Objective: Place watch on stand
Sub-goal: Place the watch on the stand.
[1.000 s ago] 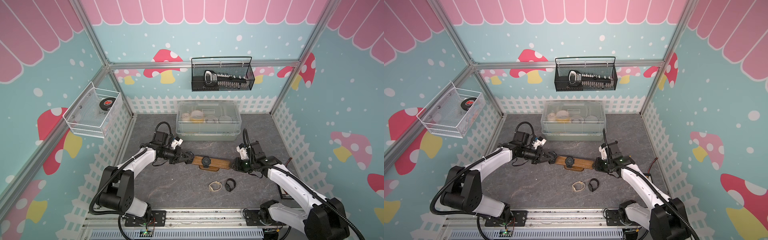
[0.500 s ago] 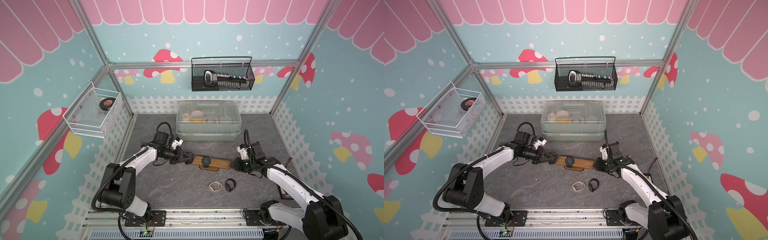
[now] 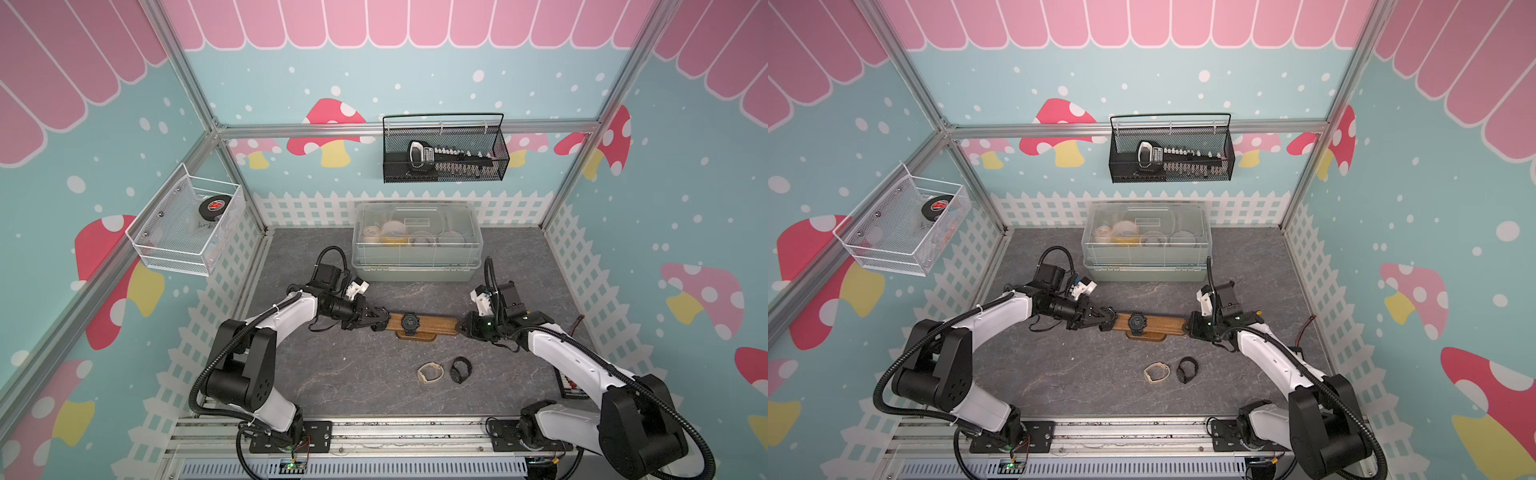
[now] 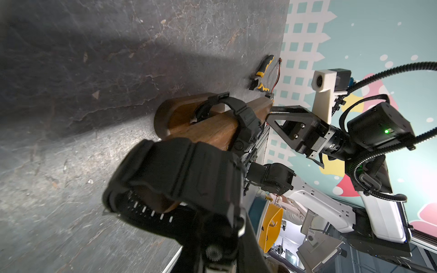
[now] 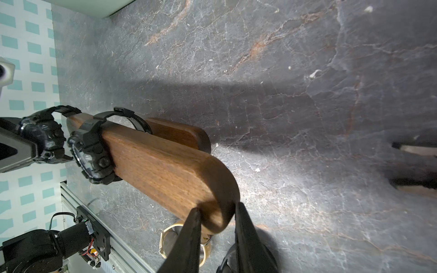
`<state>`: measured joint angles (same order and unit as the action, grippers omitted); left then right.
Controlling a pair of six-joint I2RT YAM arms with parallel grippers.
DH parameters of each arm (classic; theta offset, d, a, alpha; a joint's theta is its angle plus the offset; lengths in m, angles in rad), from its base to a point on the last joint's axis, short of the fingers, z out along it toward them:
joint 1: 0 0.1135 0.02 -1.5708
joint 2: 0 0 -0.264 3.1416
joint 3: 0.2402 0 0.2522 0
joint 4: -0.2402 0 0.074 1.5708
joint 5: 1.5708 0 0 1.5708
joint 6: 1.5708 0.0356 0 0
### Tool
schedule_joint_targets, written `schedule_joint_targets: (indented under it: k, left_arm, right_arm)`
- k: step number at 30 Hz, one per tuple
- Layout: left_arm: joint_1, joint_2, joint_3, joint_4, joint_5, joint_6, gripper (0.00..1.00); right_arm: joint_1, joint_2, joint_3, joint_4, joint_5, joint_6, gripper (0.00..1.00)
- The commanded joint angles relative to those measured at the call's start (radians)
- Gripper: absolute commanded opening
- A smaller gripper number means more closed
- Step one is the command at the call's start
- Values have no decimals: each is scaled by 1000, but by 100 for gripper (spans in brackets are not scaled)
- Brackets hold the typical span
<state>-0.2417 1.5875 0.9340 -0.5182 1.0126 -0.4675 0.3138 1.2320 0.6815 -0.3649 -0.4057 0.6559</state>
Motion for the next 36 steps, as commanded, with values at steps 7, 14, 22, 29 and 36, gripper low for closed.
schedule_joint_targets:
  k: [7,14,22,29,36]
  left_arm:
    - [-41,18,26,21,-19,-1,0]
    - [-65,43,37,54,-18,-23,0]
    - [-73,52,54,56,-23,-31,0]
    - [-77,52,48,56,-21,-39,22]
    - [-77,35,48,55,-28,-49,34]
  right_arm:
    - [-3,67,44,56,-37,10,23]
    - [-2,68,49,55,-48,5,23]
    - [-2,65,47,52,-47,3,23]
    - [-2,66,52,40,-40,-4,23]
    - [-2,65,54,34,-38,-9,23]
